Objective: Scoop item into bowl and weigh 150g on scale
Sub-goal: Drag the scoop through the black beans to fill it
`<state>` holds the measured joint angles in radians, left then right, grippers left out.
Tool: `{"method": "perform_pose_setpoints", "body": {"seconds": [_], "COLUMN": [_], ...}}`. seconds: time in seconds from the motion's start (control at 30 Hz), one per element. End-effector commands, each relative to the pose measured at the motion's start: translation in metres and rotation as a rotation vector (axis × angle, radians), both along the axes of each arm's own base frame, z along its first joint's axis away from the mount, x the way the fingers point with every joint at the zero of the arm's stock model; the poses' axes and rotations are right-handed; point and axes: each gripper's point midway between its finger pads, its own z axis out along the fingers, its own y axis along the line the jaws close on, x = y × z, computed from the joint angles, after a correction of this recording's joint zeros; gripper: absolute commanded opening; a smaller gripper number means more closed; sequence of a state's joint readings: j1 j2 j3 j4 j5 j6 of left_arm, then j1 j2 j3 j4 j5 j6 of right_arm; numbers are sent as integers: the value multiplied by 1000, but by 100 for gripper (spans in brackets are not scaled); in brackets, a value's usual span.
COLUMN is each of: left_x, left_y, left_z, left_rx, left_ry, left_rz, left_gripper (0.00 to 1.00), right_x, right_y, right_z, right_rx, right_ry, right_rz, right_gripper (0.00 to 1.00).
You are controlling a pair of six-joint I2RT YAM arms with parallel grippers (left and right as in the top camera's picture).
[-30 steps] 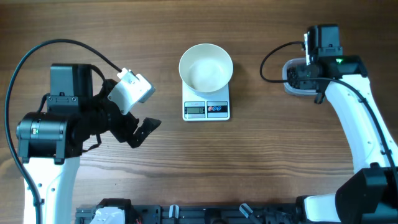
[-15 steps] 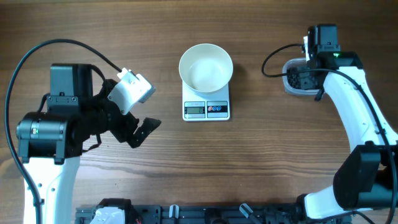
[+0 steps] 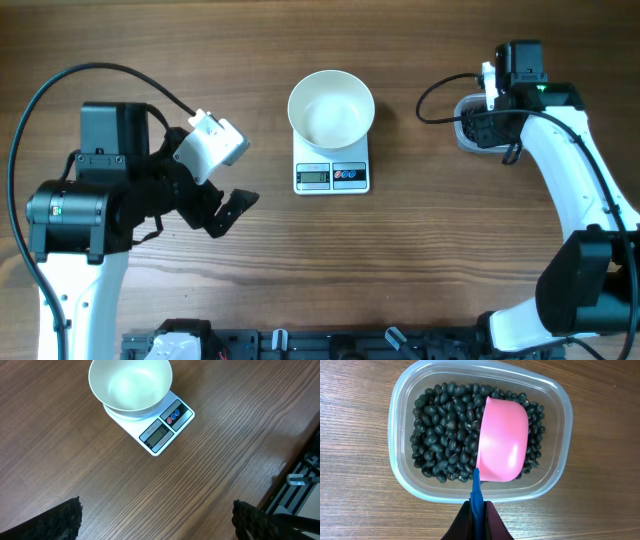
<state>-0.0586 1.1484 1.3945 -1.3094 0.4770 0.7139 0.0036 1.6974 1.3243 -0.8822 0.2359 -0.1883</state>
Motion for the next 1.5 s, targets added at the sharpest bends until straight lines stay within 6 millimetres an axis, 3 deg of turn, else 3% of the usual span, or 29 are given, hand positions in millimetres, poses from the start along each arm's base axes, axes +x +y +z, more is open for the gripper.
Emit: {"method": "perform_pose_setpoints", "body": {"seconds": [0.0, 0.27, 0.6, 1.13, 1.47], "left_x": [2, 2, 2, 2, 2], "left_y": [0, 0, 0, 0, 0], "left_z": [6, 6, 6, 6, 6], "left_rx": [-3, -3, -3, -3, -3], "left_ry": [-20, -20, -20, -20, -20], "left_rz": [-7, -7, -7, -7, -7], "left_gripper": [100, 100, 100, 100, 100], "right_x": [-1, -2, -10, -20, -25], "right_y": [15, 10, -10, 0, -7], "right_z": [-9, -10, -12, -13, -12], "right_rx": [124, 268, 287, 383, 468], "right_ry": [28, 15, 32, 71, 72], "right_rz": [9, -52, -114, -133, -178], "right_gripper": [4, 4, 4, 4, 4]}}
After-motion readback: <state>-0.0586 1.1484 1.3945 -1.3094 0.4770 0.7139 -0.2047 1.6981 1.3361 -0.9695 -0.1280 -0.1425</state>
